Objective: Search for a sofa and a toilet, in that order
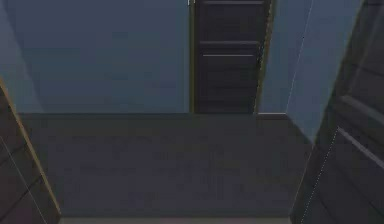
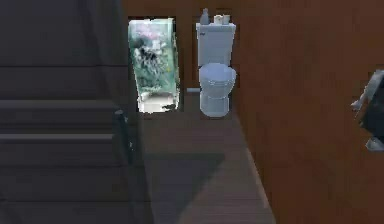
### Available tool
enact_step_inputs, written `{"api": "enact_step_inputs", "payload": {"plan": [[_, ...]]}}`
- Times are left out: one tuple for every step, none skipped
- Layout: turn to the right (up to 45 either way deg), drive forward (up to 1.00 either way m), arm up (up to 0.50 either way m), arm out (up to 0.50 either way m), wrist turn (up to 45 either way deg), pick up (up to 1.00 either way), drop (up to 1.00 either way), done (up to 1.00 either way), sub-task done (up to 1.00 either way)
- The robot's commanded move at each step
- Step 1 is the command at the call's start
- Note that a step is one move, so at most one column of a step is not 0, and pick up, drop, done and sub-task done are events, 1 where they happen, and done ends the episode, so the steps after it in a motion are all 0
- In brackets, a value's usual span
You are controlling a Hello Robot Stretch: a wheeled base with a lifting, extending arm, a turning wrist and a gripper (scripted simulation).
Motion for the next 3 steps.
{"api": "enact_step_inputs", "payload": {"plan": [[-45.0,0.0,0.0,0.0,0.0,0.0,0.0,0.0,0.0],[-45.0,0.0,0.0,0.0,0.0,0.0,0.0,0.0,0.0],[-12.0,0.0,0.0,0.0,0.0,0.0,0.0,0.0,0.0]]}}
